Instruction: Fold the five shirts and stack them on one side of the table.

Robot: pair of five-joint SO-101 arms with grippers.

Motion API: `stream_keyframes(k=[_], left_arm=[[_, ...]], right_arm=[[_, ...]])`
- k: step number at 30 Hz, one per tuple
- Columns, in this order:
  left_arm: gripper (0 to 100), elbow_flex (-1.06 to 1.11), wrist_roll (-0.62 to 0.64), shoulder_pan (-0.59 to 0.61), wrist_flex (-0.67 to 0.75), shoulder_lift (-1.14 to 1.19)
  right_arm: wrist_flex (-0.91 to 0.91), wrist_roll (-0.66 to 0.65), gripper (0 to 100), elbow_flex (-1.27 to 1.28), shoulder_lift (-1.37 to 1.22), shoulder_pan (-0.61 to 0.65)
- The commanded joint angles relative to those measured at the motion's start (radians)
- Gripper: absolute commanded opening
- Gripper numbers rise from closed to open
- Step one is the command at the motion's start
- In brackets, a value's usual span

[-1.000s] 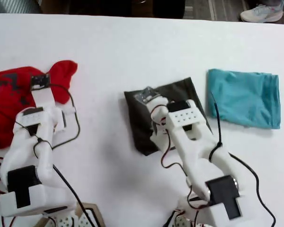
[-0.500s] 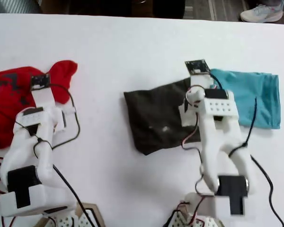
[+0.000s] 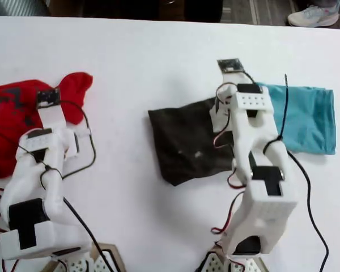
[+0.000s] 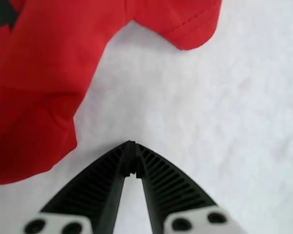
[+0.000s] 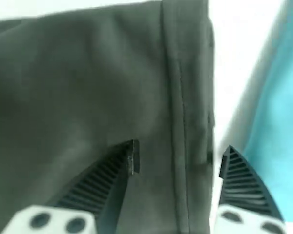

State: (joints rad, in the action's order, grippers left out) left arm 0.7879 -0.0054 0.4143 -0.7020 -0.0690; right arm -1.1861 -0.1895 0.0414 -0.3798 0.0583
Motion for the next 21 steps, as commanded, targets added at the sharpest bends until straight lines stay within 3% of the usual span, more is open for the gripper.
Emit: stream_keyframes(k=[1,8,13,21], left_arm=[[3,-0.041,0.009,0.005,0.014,-0.006],[3,-0.041,0.009,0.005,0.014,-0.006],[3,-0.041,0.009,0.005,0.014,-0.006],[3,-0.041,0.009,0.005,0.014,-0.006]], right_arm=[[-0.004,0.000,26.5,-0.058,-0.067,0.008],[-0.054,-0.048,25.6,-0.091,-0.162,0.016],[-0.143,-0.183,0.5,-0.101,-0.200,0.021],[-0.153,-0.198,2.2,-0.149,-0.108,0.008]])
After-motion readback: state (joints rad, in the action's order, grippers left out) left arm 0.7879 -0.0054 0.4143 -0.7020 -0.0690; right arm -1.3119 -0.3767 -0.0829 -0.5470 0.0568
